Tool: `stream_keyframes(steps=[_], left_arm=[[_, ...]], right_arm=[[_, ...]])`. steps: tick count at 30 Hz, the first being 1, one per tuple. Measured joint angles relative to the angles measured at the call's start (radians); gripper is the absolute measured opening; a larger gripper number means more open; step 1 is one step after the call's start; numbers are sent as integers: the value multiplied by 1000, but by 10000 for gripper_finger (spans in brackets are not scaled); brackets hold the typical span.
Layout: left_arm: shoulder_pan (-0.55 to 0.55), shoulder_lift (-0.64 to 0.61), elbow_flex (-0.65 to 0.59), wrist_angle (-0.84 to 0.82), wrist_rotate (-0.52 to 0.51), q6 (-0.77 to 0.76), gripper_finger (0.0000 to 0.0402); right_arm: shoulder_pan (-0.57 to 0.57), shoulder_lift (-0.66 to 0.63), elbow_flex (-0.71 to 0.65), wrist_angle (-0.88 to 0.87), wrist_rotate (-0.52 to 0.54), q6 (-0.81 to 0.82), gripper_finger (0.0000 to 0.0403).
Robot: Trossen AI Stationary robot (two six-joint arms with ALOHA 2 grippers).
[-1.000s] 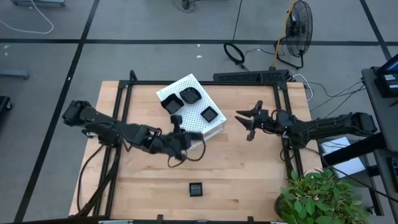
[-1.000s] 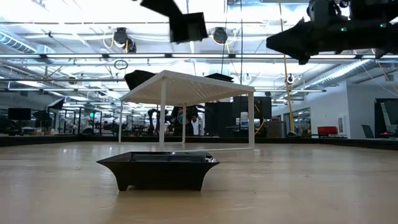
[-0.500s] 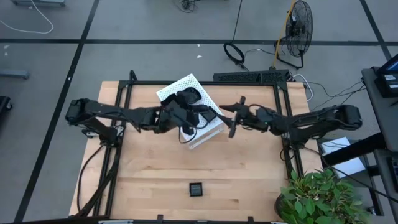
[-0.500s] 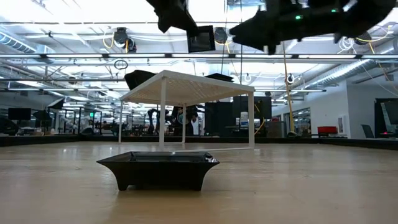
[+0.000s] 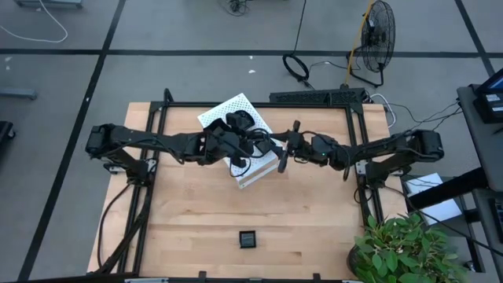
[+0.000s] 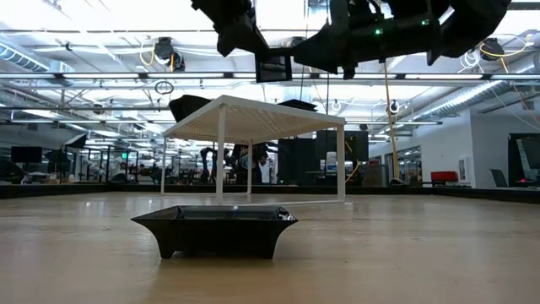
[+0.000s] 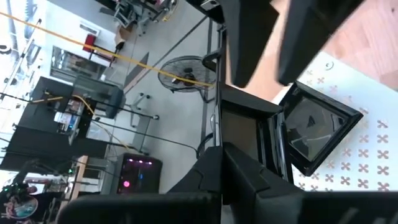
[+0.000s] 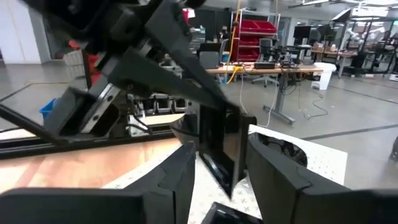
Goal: Pick & Place Mini shaped plates
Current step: Stack the square plate on top of the stacked square plates on the shelf
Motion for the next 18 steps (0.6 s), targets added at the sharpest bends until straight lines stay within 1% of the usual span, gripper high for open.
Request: stream_keyframes(steps=[4, 7, 11, 14, 18], left_arm=[[-2, 0, 0, 0, 4, -2, 4], [-2, 0, 0, 0, 10, -11, 9], [-2, 0, 0, 0, 10, -4, 8], [-2, 0, 0, 3, 29, -2, 4], [-2, 0, 0, 8, 32, -3, 12]], right_arm=[[-15, -1, 0, 2, 1, 0, 122], [-16, 0, 0, 3, -3, 0, 117], [-21, -1, 0, 2, -53, 0, 108], [-21, -1, 0, 0, -51, -2, 102], [-24, -1, 0, -5, -52, -18, 92]])
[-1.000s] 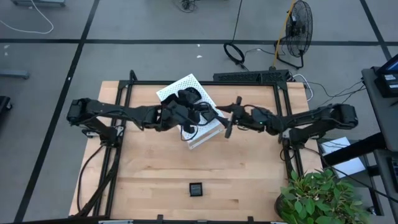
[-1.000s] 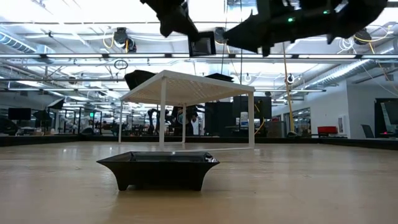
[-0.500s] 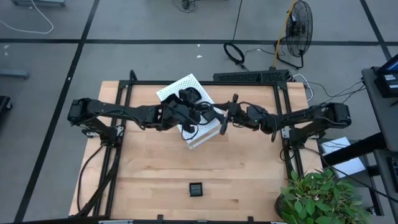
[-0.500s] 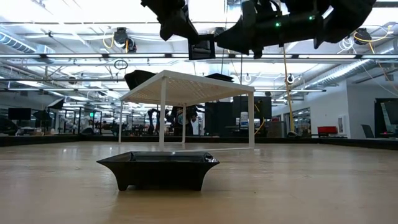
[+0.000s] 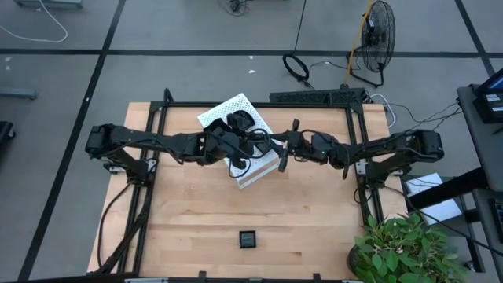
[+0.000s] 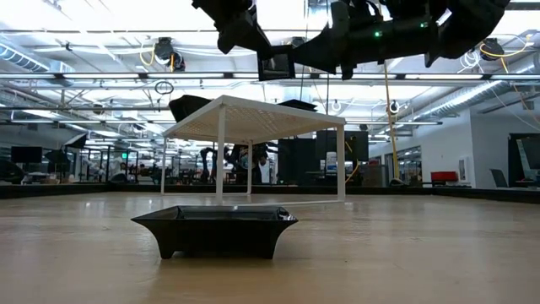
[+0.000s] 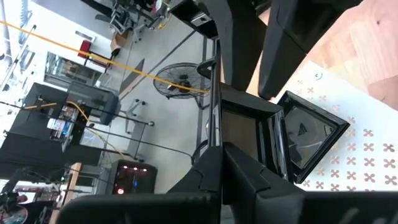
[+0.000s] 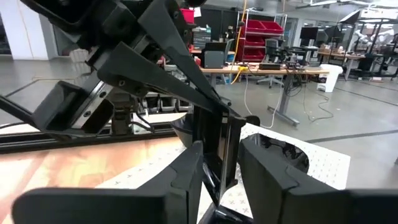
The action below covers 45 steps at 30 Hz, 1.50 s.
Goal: Pick & Place Mini shaped plates
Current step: Stack the square plate on top of the stacked square plates on the shelf
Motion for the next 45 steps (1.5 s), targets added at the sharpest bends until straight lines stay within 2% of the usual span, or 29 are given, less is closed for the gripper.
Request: stream_keyframes(steps=[7, 16, 19, 24, 27, 31, 34, 38, 41, 45], left_arm=[[0, 0, 0, 2, 17, -1, 8], [-4, -1, 0, 26, 15, -19, 4], [-4, -1, 0, 33, 13, -40, 9], [-5, -1, 0, 77, 38, -168, 59], [-9, -10, 0, 97, 100, -250, 111], [-28, -20, 6, 86, 112, -287, 192], [-48, -53, 16, 76, 91, -297, 245], [-64, -131, 13, -8, 58, -337, 288], [-55, -191, -11, -75, 52, -403, 299], [-44, -226, -40, -152, 52, -492, 292]], right_arm=[[-11, 34, 0, -1, 0, -2, 68], [-11, 75, 0, 55, 10, -43, 8], [-11, 61, -1, 48, 12, -59, 6], [-17, 61, 0, 52, 4, -59, 4], [-22, 61, 0, 53, -2, -56, 1], [-36, 61, 11, 24, -15, -50, 1], [-70, 61, 80, -117, -88, -16, 1], [-135, 61, 256, -519, -258, 25, 0], [-180, 61, 392, -817, -332, 26, 0], [-224, 61, 520, -1066, -432, 26, 0]])
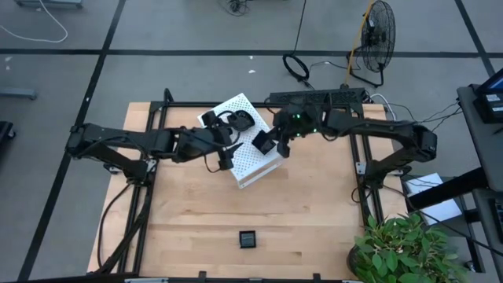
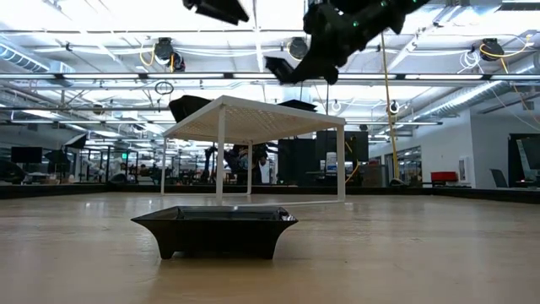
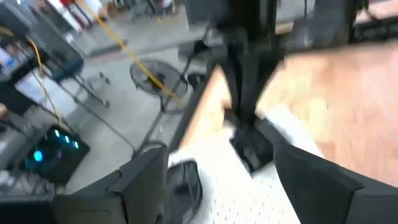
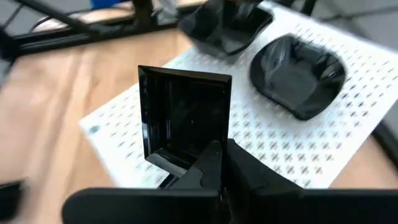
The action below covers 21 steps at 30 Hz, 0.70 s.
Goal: Pick & Place Mini shaped plates
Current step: Stack the square plate on top of the stacked square plates on the shelf
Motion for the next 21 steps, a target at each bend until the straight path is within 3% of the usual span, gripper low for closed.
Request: stream_keyframes(steps=[3, 8, 21], left_arm=[[7, -4, -15, -62, 1, -43, 279], [21, -4, -48, -54, 1, -60, 262], [31, -5, -51, -53, 1, -68, 264]], right_arm=[[-37, -1, 67, -132, -65, 27, 0], [-65, 15, 61, -210, -65, 81, 0], [-52, 11, -32, -88, -64, 130, 8]])
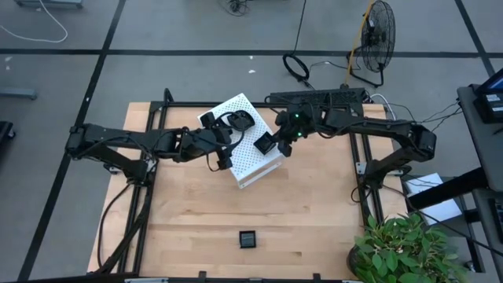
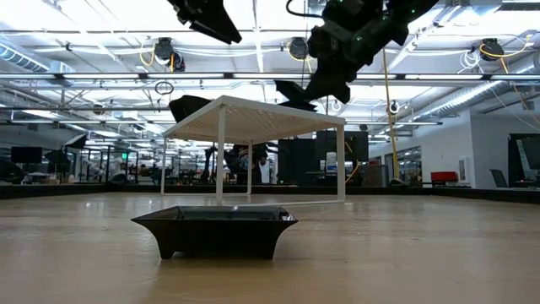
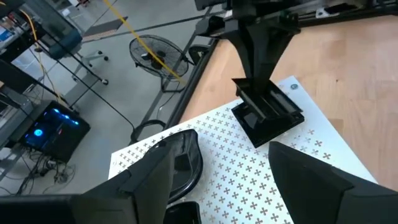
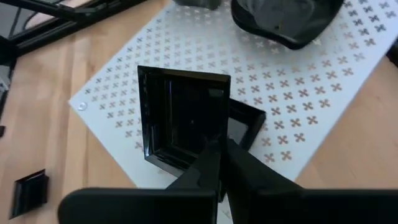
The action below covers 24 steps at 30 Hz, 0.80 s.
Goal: Pick & Place Mini shaped plates
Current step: Stack the square plate on top of the stacked square plates on the shelf
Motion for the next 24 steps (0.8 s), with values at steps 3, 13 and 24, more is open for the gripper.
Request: stream_keyframes(steps=[3, 13, 24], left_arm=[[0, 0, 0, 0, 0, -2, 262], [0, 0, 0, 0, 0, -5, 253], [0, 0, 0, -48, 189, -70, 253]], right_arm=[[0, 0, -6, 20, 2, -5, 9], [0, 0, -6, 25, 1, -8, 71], [8, -104, -6, 99, 2, -72, 120]])
